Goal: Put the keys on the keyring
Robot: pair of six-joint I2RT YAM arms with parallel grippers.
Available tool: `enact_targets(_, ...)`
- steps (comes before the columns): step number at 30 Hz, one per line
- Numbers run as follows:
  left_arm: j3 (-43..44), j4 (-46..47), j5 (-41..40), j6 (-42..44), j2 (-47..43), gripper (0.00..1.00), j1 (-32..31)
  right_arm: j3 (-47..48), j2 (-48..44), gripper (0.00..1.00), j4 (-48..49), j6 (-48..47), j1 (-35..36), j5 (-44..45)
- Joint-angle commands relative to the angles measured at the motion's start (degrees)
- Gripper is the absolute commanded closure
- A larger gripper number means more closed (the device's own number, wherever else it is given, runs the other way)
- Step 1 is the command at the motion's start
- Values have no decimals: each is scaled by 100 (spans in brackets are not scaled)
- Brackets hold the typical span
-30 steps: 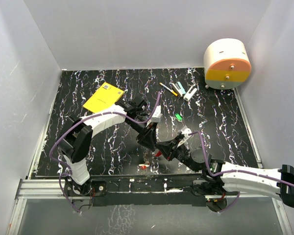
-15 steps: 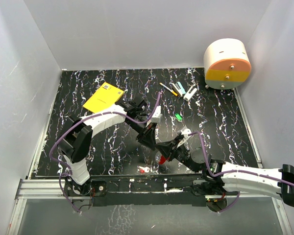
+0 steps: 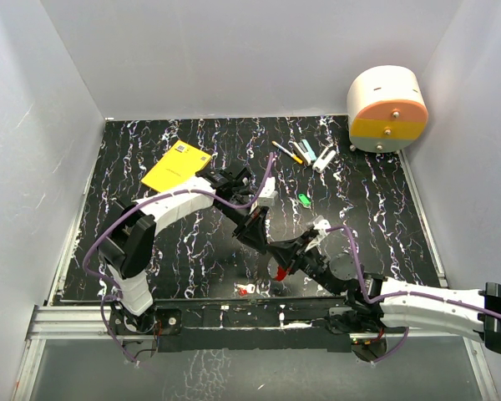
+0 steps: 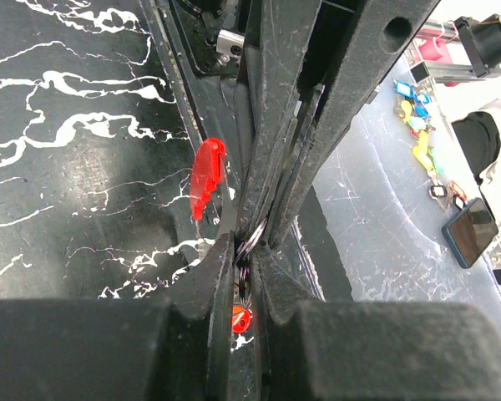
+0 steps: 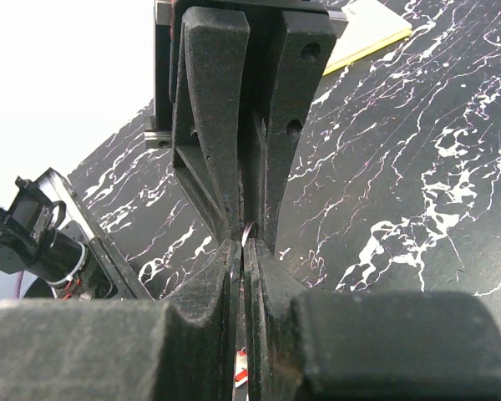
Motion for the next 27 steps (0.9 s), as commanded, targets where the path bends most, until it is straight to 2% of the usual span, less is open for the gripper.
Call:
enact_targets(1, 184, -19, 285, -30, -365, 100, -26, 34, -202, 92, 401, 173, 44, 225)
enact_targets(15, 218, 133, -107, -169, -487, 100, -27, -163, -588, 92, -354, 744, 59, 356)
enact_targets(27, 226, 119, -189, -170, -507, 100, -26, -209, -863, 85, -997, 1099, 59, 416)
